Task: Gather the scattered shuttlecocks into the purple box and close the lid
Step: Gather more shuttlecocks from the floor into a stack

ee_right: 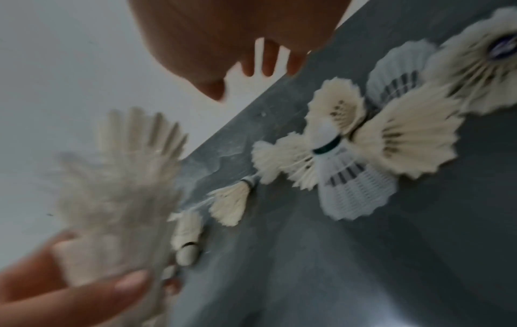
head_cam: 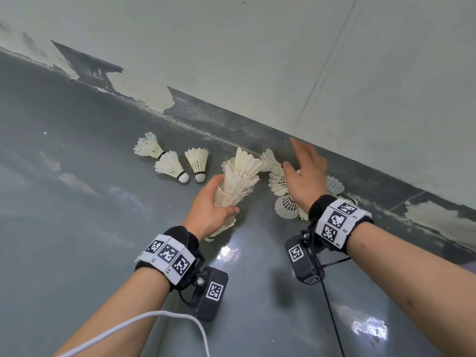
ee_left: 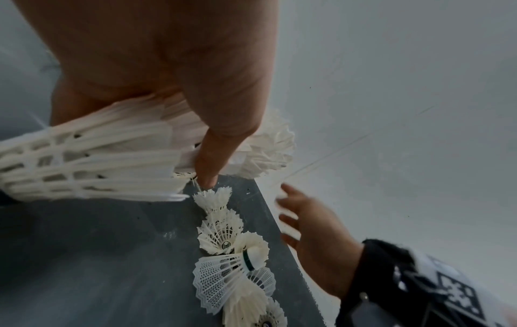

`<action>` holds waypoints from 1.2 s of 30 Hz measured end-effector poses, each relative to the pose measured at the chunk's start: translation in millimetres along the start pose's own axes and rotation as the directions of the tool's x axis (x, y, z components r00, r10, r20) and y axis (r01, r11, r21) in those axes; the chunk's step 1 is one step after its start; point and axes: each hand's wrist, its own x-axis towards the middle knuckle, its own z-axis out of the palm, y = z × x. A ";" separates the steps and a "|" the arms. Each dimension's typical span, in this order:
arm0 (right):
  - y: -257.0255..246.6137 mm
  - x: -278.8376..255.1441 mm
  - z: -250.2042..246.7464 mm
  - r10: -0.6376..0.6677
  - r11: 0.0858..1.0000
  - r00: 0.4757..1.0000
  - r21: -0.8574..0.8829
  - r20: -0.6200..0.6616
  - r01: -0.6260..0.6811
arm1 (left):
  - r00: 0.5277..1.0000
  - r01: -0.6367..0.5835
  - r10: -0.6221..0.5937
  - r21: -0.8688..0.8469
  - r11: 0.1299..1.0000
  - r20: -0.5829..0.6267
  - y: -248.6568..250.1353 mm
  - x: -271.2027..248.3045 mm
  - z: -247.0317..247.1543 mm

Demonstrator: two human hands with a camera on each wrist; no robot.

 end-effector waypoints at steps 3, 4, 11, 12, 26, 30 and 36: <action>25.2 0.1 -11.4 0.201 0.953 0.977 -0.247 0.078 -0.176 | 1.000 -0.004 0.003 0.023 1.000 0.008 1.5 0.2 1.0; 32.5 -0.9 -13.4 0.252 0.940 0.963 -0.261 0.100 -0.219 | 1.000 -0.007 0.007 0.037 0.999 0.009 1.5 0.6 1.9; 61.6 -2.3 -6.1 0.281 0.960 0.959 -0.014 0.045 -0.280 | 1.000 0.008 -0.011 0.096 0.995 0.026 0.3 3.4 9.3; 60.4 -2.5 -7.8 0.297 0.955 0.955 0.007 0.011 -0.297 | 1.000 0.008 -0.011 0.097 0.995 0.026 0.1 3.6 10.0; -1.8 12.9 -17.6 0.220 0.799 0.965 0.542 0.141 -0.261 | 0.999 -0.044 0.039 0.336 0.941 0.021 -4.8 3.9 11.1; -15.5 3.8 -5.9 0.086 0.938 0.978 0.314 0.189 -0.143 | 0.997 -0.067 0.053 0.349 0.935 0.050 -4.7 2.3 10.4; -23.0 6.0 -6.9 0.051 0.859 0.972 0.486 0.229 -0.159 | 0.999 -0.047 0.043 0.217 0.975 0.026 -8.0 2.5 6.5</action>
